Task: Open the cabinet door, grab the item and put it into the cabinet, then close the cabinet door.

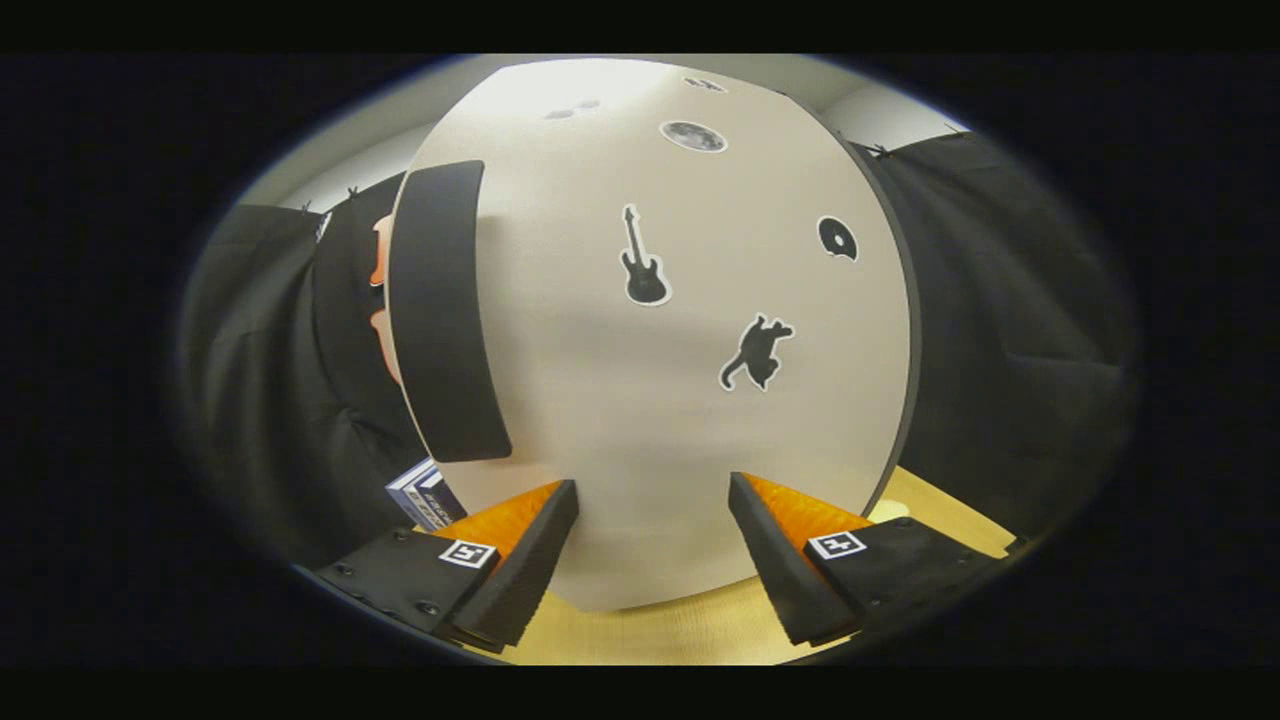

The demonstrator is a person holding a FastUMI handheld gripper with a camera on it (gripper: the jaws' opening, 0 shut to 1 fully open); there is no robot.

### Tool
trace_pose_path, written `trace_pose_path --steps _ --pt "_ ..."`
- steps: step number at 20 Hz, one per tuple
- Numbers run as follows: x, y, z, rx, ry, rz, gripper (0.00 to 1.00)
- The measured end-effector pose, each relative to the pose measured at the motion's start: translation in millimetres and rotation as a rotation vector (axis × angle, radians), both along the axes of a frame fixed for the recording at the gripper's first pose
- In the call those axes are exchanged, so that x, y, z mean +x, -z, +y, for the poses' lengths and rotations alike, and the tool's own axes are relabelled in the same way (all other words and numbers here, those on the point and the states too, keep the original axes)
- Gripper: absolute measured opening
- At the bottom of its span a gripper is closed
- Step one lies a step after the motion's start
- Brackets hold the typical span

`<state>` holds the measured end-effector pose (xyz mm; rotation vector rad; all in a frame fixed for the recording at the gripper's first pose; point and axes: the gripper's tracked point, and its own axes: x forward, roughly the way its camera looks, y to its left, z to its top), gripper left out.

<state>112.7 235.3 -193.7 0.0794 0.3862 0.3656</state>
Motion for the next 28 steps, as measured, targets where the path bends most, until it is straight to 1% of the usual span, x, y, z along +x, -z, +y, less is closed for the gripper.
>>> trace_pose_path --steps 5,7,9,12,16,19,23,28 --pt "4.0 2.4 4.2 0.002 0.023 0.019 0.98" --pt "1.8 3.2 -2.0 -0.021 0.045 0.032 0.98" --pt "-0.3 -5.4 -11.2 -0.012 0.066 0.022 0.98" --pt "-7.9 -36.0 -41.1 -0.011 0.084 -0.004 0.98" --pt "-25.3 -98.6 -99.0 0.041 0.130 -0.062 0.98" --pt "-35.0 -138.6 -138.8 0.023 0.164 -0.129 0.97" --pt "-49.8 -171.3 -162.1 0.014 0.147 -0.177 0.98" --pt "-60.9 -193.7 -184.1 0.016 0.146 -0.222 0.98"
